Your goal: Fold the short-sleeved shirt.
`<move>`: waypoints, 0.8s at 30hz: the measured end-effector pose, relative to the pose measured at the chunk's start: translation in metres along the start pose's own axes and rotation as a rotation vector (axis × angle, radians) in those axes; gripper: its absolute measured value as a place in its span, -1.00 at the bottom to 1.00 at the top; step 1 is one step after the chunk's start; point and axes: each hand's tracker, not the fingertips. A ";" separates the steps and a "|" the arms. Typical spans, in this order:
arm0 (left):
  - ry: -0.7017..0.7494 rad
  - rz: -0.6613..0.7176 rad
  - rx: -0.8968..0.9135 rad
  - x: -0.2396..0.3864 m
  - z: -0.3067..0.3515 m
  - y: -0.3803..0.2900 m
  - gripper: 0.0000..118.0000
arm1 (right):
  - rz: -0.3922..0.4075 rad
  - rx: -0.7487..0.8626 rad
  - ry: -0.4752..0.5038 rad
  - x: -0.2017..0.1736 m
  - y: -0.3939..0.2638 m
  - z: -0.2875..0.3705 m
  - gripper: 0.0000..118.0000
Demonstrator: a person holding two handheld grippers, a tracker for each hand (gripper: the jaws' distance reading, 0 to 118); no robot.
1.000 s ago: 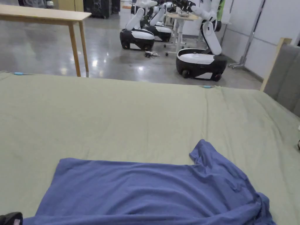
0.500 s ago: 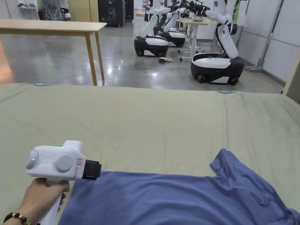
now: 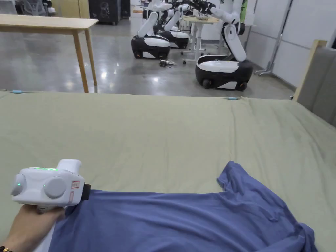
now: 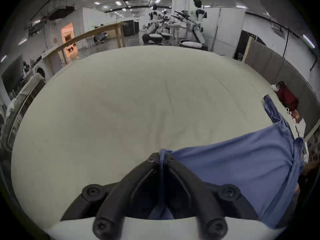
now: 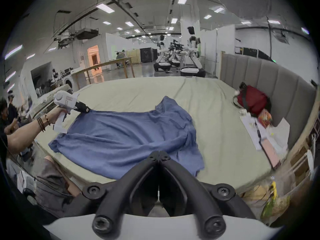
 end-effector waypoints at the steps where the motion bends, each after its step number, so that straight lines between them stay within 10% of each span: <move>1: -0.011 -0.012 0.001 0.001 0.001 0.001 -0.99 | 0.044 0.018 0.001 0.002 0.013 -0.006 -0.95; 4: 0.007 -0.039 0.012 0.005 0.006 0.001 -0.99 | 0.103 0.049 0.000 0.014 0.061 -0.043 -0.85; 7: -0.012 -0.013 0.026 0.004 0.011 0.002 -0.99 | 0.112 0.021 0.019 0.034 0.100 -0.115 0.45; 8: -0.018 -0.011 0.023 0.005 0.011 0.002 -0.99 | 0.099 -0.037 0.008 0.041 0.109 -0.142 0.55; 18: -0.017 -0.056 0.023 0.014 0.022 -0.007 -0.99 | 0.067 -0.431 0.019 0.088 0.109 -0.339 0.54; 24: -0.010 -0.058 0.020 0.016 0.024 -0.008 -0.99 | 0.098 -0.432 -0.060 0.078 0.106 -0.340 -0.14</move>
